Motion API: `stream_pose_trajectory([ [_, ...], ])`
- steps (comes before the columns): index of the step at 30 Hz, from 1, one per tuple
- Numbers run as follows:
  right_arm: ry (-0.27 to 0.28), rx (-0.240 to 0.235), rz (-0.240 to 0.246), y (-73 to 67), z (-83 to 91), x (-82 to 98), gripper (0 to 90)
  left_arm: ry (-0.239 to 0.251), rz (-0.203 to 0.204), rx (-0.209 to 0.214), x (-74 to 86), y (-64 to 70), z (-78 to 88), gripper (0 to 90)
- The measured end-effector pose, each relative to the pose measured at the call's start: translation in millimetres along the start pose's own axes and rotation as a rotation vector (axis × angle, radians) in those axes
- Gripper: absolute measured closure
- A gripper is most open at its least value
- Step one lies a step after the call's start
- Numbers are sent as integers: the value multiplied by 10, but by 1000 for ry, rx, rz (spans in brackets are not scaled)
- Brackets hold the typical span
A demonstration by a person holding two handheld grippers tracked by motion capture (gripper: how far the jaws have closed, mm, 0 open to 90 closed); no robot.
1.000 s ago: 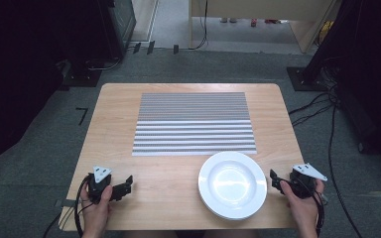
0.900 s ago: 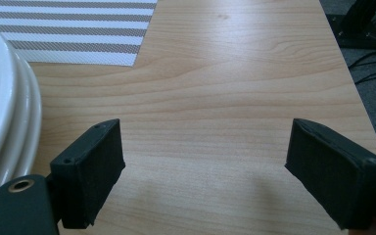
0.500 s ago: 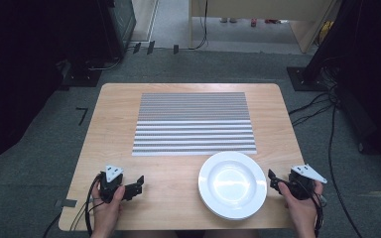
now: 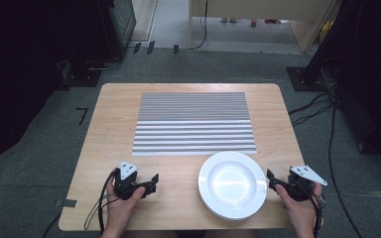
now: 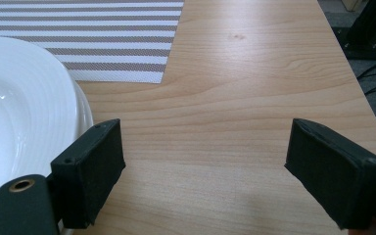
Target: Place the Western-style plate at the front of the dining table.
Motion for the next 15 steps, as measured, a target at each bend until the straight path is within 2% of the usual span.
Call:
stream_pose_trajectory([
  [3, 3, -4, 1, -22, 7, -2, 144, 1, -9, 9, -28, 63, -19, 96],
  [7, 7, -8, 7, -49, 13, -5, 144, -2, -29, 42, -89, 231, -79, 96],
  [15, 16, -7, -7, -101, 33, -17, 162, 3, -34, 94, -199, 457, -143, 96],
])
Point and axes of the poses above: each handheld gripper's, and its own axes: z roughly backward along the jaws, x roughly out of its underside, y roughly to its right, the point moved 5 cm from there along -z, roughly forward along the jaws, and after that the axes turned 12 degrees about -y, right-handed, at the moved point
